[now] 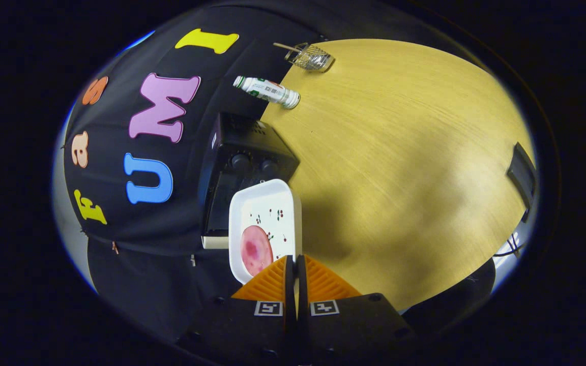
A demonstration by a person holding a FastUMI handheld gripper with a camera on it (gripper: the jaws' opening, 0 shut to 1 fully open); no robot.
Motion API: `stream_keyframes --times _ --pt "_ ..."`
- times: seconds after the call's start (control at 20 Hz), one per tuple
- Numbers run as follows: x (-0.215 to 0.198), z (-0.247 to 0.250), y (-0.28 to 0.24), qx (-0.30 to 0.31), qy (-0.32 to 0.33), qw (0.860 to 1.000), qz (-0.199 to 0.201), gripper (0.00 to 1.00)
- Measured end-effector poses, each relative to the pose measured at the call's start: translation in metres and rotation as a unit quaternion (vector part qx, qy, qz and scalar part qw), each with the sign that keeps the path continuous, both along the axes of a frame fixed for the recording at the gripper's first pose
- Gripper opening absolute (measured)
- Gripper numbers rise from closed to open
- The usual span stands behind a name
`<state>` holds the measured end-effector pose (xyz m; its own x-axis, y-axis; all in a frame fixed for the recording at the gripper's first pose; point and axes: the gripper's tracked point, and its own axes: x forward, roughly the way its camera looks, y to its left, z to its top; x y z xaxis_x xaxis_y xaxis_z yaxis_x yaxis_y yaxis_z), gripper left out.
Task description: Open the toaster oven, put the food inside, and close the toaster oven door.
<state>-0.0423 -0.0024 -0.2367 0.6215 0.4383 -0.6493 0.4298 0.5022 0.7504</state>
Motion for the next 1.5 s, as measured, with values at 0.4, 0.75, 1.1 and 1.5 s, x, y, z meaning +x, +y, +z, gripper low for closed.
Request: stream_keyframes --times 0.4,0.75,1.1,1.5 --pt "0.037 -0.014 0.081 0.003 0.000 1.000 0.000 0.05" --pt "0.100 -0.044 0.114 0.022 0.032 0.998 -0.047 0.05" --pt "0.151 -0.054 0.136 0.038 0.030 0.994 -0.098 0.05" --pt "0.201 -0.072 0.141 0.033 0.023 0.983 -0.179 0.05"
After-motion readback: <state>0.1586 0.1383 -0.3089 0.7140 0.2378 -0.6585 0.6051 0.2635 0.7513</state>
